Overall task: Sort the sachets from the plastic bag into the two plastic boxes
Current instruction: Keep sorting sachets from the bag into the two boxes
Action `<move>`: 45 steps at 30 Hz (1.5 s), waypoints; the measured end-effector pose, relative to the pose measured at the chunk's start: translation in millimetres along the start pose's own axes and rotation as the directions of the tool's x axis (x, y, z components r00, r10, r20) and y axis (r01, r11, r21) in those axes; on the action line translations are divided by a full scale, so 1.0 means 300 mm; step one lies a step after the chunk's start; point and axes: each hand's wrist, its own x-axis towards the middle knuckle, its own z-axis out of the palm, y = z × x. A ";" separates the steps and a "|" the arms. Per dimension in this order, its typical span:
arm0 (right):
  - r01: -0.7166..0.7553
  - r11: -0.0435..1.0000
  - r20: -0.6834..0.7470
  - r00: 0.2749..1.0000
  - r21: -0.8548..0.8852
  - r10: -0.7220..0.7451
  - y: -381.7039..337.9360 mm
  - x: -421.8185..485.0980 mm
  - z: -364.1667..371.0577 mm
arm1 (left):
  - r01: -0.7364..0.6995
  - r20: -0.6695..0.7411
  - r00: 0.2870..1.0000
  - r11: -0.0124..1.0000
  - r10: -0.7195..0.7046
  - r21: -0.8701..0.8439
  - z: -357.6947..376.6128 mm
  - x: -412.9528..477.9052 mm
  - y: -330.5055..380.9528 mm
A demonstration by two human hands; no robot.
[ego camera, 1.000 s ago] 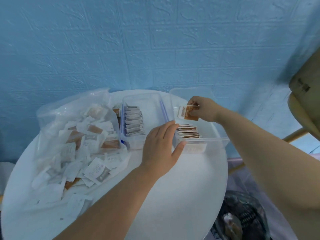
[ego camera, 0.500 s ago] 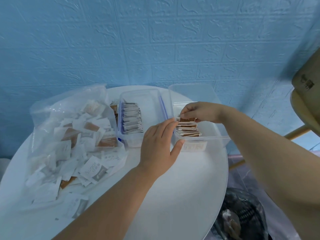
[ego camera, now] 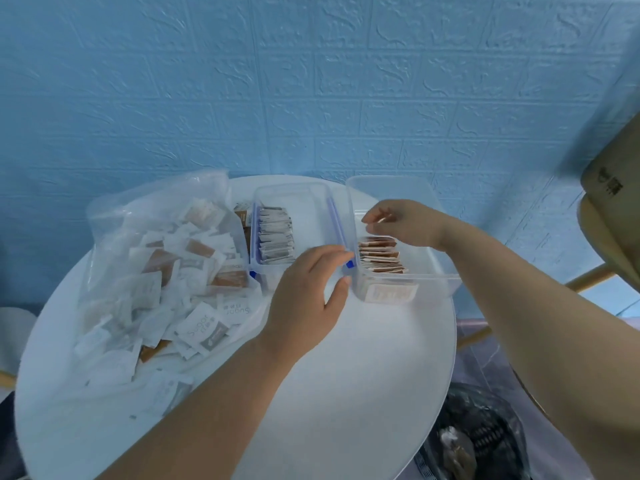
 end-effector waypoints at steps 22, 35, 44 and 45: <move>0.507 0.836 0.006 0.856 -0.212 -0.518 -0.357 -0.175 0.691 | 0.422 0.055 0.879 0.825 -0.474 0.375 -0.362 -0.521 -0.288; 0.246 0.950 -0.120 0.955 -0.191 -0.271 -0.394 -0.143 0.726 | 0.508 -0.134 0.859 0.785 -0.495 0.354 -0.385 -0.509 -0.295; 0.119 0.906 -0.032 0.993 0.406 -0.116 -0.400 -0.143 0.664 | 0.657 -0.111 0.749 0.754 -0.653 -0.008 -0.405 -0.420 -0.253; 0.115 0.861 -0.040 0.993 0.495 -0.109 -0.398 -0.149 0.650 | 0.656 -0.103 0.746 0.753 -0.658 -0.051 -0.408 -0.417 -0.250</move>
